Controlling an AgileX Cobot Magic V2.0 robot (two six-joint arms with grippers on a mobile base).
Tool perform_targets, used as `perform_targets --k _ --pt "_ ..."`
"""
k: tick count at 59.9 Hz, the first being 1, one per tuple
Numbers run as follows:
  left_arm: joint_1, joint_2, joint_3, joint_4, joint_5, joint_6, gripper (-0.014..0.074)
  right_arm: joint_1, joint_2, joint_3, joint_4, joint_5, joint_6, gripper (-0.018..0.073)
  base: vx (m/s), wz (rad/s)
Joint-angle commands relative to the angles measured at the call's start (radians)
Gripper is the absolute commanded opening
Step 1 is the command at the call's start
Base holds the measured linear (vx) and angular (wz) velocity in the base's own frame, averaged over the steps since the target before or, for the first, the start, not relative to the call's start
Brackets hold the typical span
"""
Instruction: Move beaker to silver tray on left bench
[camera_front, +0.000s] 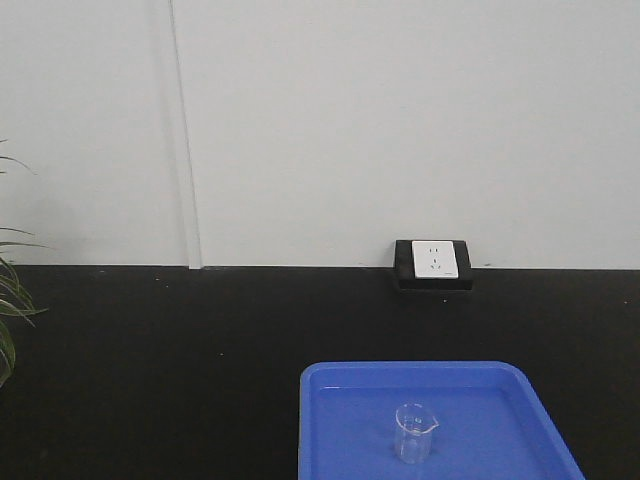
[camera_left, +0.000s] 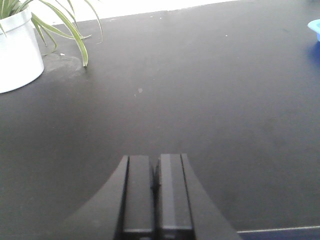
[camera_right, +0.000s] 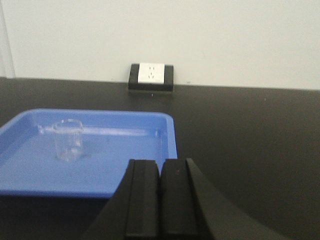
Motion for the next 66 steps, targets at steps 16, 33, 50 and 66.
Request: perform_targets --k 16,33,50,66 --pt "-0.005 -0.007 0.02 -0.003 -0.075 -0.001 0.0001 -0.002 0.005 -0.066 0.072 -0.363 0.1 -0.0011 0.0 0.0" --pt "-0.005 -0.007 0.02 -0.003 -0.075 -0.001 0.0001 -0.002 0.246 -0.379 0.069 -0.004 0.111 -0.0009 0.0 0.0" --pt "-0.005 -0.007 0.02 -0.003 -0.075 -0.001 0.0001 -0.002 0.494 -0.413 -0.083 0.039 0.112 0.0001 0.0 0.0" --pt "-0.005 -0.007 0.02 -0.003 -0.075 -0.001 0.0001 -0.002 0.691 -0.413 -0.108 -0.106 0.115 0.0116 0.0 0.0"
